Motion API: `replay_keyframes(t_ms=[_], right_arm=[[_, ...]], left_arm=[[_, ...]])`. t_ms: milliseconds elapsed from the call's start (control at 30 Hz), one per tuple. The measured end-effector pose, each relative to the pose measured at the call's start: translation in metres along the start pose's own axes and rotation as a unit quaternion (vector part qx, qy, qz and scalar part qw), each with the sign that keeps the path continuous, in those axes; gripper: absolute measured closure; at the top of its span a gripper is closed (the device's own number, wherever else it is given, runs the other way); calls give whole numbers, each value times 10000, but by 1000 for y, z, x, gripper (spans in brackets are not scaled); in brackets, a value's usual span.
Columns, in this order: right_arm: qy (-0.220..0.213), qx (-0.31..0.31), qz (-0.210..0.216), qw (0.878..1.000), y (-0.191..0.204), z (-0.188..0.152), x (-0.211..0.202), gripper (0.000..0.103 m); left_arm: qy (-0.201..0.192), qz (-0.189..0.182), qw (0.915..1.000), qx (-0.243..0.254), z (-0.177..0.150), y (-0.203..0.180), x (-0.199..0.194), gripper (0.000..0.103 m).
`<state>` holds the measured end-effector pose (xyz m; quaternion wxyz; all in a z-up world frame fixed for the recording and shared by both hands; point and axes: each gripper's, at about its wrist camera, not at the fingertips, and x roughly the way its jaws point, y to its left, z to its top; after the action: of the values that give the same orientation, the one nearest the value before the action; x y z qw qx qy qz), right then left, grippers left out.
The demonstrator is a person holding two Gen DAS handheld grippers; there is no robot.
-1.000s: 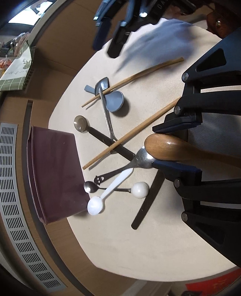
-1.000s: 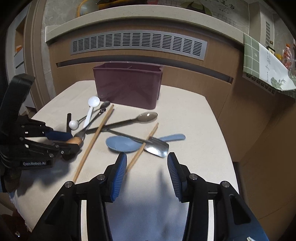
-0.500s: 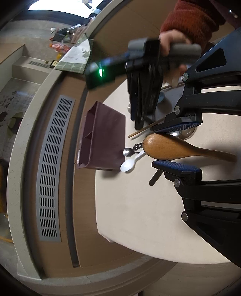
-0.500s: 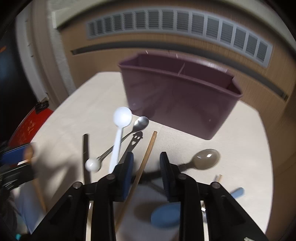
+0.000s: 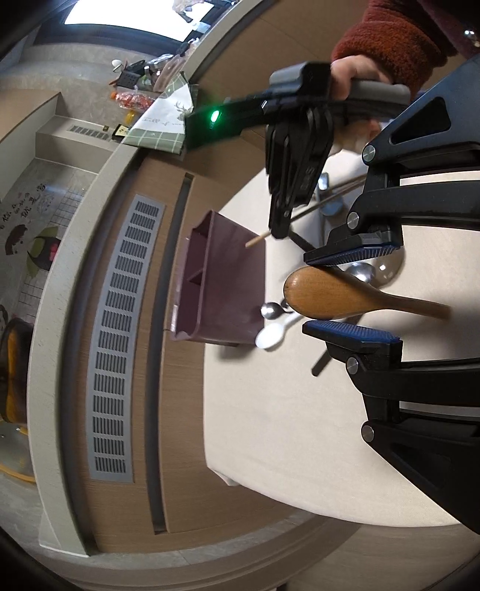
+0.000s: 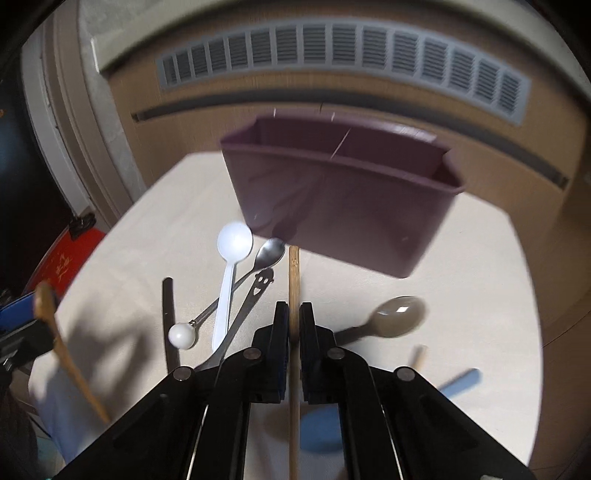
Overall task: Organize utensils
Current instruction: 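Carry the wooden spoon into the maroon holder with the left tool while the right tool grasps a bamboo chopstick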
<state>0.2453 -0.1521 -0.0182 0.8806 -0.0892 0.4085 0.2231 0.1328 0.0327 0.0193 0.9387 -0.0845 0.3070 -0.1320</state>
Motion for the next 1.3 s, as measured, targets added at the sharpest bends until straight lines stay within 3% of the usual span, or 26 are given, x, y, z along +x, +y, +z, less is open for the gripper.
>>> replay_keyframes(t_ms=[167, 267, 367, 467, 567, 700, 1000, 1100, 1300], right_arm=[[-451, -111, -182, 9988, -1, -2, -36, 99], [-794, -21, -336, 9963, -11, 5, -60, 99], [-1407, 109, -314, 9895, -25, 42, -102, 99], [-2444, 48, -380, 9689, -35, 98, -158, 99], [-2985, 136, -202, 9541, -50, 136, -181, 98], [-3189, 313, -392, 9465, -66, 158, -163, 98], [-3491, 265, -656, 9344, -73, 176, -90, 98], [-3394, 298, -711, 9375, -78, 176, -59, 98], [-2770, 345, -849, 9565, -95, 160, -9, 98]], left_arm=[[-245, 64, 9996, 86, 16, -13, -7, 72], [-483, 28, 9987, 168, 42, -19, -13, 72], [-999, -205, 9943, 298, 99, -26, -29, 72], [-1590, -257, 9861, 410, 155, -33, -39, 72], [-1878, -263, 9816, 233, 188, -28, -31, 72], [-1916, -294, 9810, -77, 208, -9, 2, 72], [-1393, -450, 9885, -382, 205, 26, 91, 72], [-1282, -533, 9889, -532, 200, 33, 114, 72], [-868, -417, 9938, -551, 178, 35, 151, 72]])
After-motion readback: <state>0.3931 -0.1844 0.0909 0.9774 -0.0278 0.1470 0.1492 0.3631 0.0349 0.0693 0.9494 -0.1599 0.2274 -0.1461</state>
